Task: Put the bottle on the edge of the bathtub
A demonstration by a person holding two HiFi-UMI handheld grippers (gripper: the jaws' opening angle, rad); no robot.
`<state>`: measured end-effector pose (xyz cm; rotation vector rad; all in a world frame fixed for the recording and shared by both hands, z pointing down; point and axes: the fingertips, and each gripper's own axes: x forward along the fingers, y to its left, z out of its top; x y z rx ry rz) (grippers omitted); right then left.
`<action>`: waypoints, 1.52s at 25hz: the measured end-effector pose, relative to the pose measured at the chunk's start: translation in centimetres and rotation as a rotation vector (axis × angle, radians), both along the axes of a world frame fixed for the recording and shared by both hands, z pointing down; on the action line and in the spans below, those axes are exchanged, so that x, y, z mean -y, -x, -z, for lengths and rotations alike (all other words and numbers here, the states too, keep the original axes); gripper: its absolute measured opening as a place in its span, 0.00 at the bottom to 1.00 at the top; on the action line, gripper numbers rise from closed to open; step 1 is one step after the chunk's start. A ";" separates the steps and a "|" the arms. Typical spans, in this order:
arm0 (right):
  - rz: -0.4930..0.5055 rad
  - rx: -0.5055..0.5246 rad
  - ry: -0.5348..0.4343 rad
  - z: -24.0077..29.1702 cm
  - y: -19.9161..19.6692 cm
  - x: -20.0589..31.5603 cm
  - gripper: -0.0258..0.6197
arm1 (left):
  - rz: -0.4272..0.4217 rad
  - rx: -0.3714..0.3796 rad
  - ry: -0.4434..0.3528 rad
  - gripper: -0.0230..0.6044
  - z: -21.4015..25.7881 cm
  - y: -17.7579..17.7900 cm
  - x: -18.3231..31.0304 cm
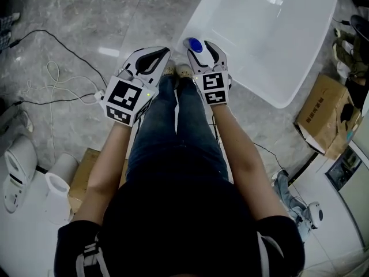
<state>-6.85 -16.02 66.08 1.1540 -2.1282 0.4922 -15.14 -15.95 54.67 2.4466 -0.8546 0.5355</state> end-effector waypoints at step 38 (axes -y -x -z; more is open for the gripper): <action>-0.206 0.296 -0.799 47.8 -11.2 1.9 0.09 | 0.316 -0.078 -0.714 0.07 36.8 -7.1 3.0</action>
